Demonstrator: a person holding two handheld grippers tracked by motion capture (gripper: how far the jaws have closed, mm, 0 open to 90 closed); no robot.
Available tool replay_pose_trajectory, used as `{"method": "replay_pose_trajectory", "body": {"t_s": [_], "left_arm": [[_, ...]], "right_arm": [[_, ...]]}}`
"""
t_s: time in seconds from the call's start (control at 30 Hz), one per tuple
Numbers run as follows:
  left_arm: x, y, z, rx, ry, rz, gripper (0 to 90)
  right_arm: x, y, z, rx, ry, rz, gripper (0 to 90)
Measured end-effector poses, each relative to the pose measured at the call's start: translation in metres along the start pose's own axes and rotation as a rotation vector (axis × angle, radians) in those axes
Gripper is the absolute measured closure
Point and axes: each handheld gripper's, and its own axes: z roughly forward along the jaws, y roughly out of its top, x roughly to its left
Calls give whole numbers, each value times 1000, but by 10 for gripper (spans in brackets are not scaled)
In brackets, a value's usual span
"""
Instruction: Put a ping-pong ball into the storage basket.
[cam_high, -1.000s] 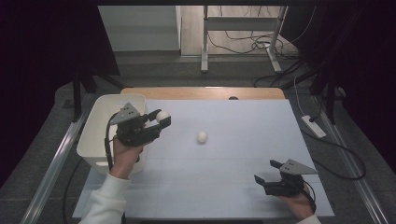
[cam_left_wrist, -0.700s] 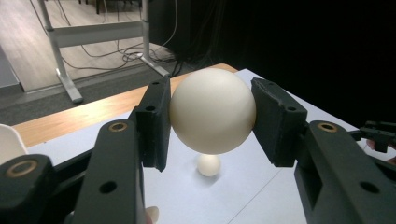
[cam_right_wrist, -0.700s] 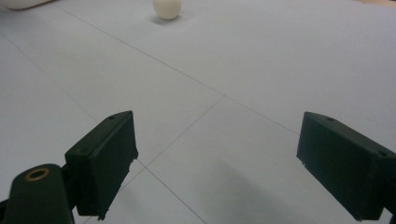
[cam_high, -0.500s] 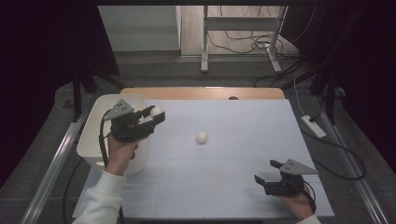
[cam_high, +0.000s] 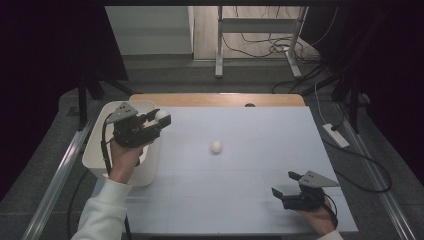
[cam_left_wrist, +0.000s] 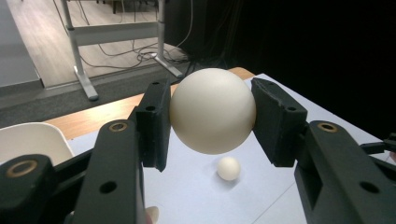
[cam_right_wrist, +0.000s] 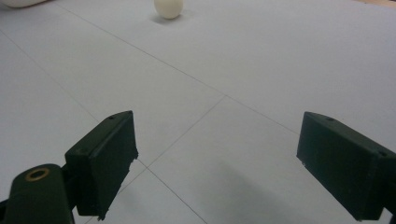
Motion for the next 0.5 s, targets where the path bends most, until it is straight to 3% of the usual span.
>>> {"method": "replay_pose_trajectory", "body": {"t_s": [0.5], "left_arm": [[15,4,-5,11,56,-4,506]], "right_arm": [[-1,0,-1,-1,-6,1,117]]}}
